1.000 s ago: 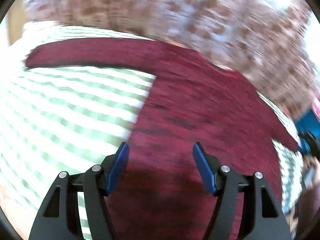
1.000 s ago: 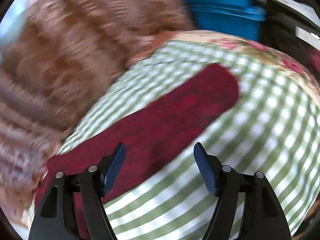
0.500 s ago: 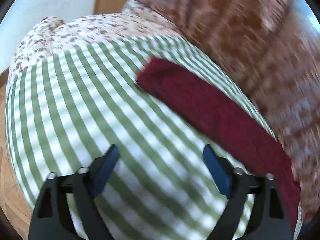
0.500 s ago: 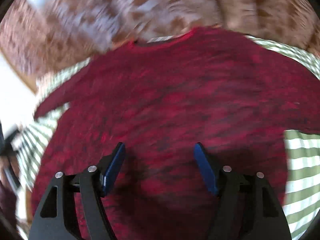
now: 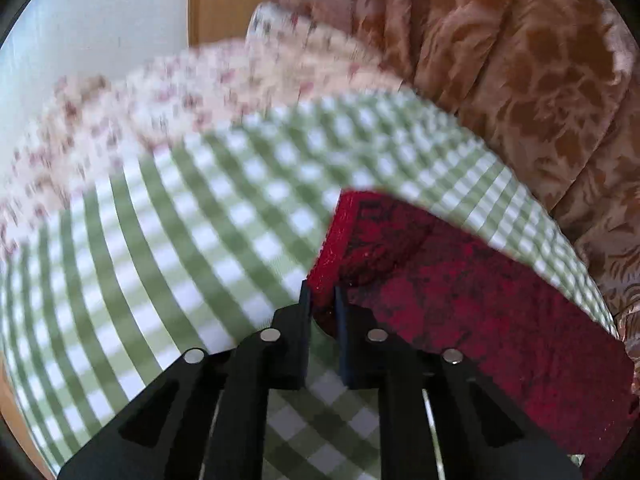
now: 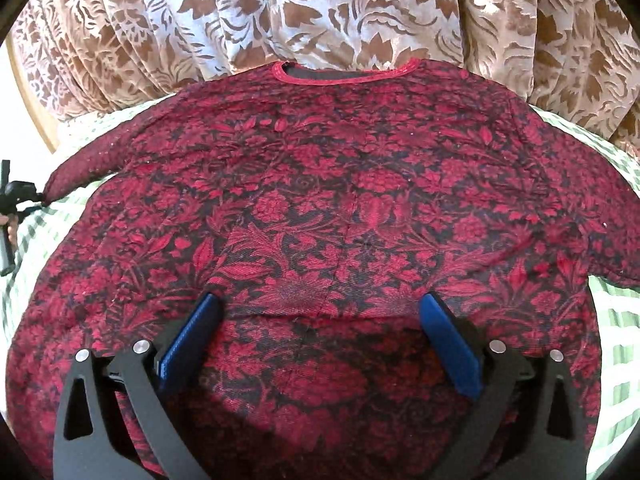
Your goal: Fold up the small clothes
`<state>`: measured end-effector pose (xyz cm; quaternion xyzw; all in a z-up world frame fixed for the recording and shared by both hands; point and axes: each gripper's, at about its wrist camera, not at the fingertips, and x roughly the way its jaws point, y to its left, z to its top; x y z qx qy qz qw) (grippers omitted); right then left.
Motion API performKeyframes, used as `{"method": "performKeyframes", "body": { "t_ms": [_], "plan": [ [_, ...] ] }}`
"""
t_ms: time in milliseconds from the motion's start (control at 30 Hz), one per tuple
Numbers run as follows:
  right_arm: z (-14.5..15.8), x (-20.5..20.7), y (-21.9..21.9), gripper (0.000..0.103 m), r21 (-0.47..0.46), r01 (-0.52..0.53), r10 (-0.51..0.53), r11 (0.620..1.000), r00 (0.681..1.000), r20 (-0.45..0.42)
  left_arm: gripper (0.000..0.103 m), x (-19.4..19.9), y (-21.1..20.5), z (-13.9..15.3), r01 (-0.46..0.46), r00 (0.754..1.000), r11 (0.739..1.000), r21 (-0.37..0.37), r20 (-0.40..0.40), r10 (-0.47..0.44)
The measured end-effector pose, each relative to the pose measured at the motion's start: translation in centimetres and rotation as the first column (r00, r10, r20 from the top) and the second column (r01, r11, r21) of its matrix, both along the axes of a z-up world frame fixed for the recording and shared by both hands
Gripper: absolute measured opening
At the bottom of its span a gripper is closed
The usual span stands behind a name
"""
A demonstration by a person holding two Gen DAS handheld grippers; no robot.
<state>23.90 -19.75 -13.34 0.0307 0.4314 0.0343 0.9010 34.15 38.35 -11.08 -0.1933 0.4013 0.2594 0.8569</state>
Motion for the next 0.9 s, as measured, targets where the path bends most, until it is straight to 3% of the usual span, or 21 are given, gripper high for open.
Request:
{"method": "performKeyframes", "body": {
  "t_ms": [67,167,233,300,367,500,600,700,800,900],
  "plan": [
    [0.0,-0.1,-0.2,0.100,0.001,0.000,0.000,1.000,1.000,0.000,0.009,0.1,-0.1,1.1,-0.014,1.000,0.999,0.045,0.023,0.013],
    [-0.1,0.3,0.1,0.100,-0.004,0.000,0.000,1.000,1.000,-0.002,0.010,1.7,-0.3,-1.3,0.006,0.994,0.996,0.088,-0.106,0.004],
    [-0.1,0.3,0.1,0.100,-0.005,0.000,0.000,1.000,1.000,-0.001,0.013,2.0,-0.8,-2.3,0.003,0.989,0.993,0.114,-0.145,0.014],
    [-0.1,0.2,0.0,0.100,0.000,0.001,-0.001,1.000,1.000,-0.001,0.019,1.8,-1.2,-1.9,-0.018,0.990,0.993,0.114,-0.138,0.033],
    [-0.1,0.2,-0.1,0.100,0.005,0.001,-0.001,1.000,1.000,0.000,0.044,1.4,-1.5,-0.8,-0.054,0.990,0.995,0.085,-0.125,0.064],
    [-0.1,0.2,-0.2,0.100,0.016,0.002,-0.002,1.000,1.000,0.001,0.050,-0.9,-5.6,2.7,0.037,0.999,0.993,0.113,-0.032,-0.034],
    [0.0,0.1,-0.4,0.100,0.030,0.002,-0.002,1.000,1.000,0.000,0.052,-2.8,-10.0,4.5,0.136,0.990,0.988,0.067,0.029,-0.138],
    [0.6,0.1,-1.2,0.098,0.078,0.003,-0.002,0.997,1.000,-0.011,0.052,-5.1,-15.8,5.8,0.271,0.959,0.962,0.039,0.071,-0.273],
    [2.8,-0.8,-4.5,0.084,0.208,0.073,-0.078,0.975,0.997,0.015,0.055,-7.9,-22.0,6.1,0.403,0.911,0.915,0.000,0.098,-0.401],
    [4.7,-3.1,-12.0,0.083,0.357,0.237,-0.273,0.904,0.961,0.054,0.055,-9.9,-26.6,6.0,0.490,0.868,0.871,-0.022,0.100,-0.486]
  ]
}}
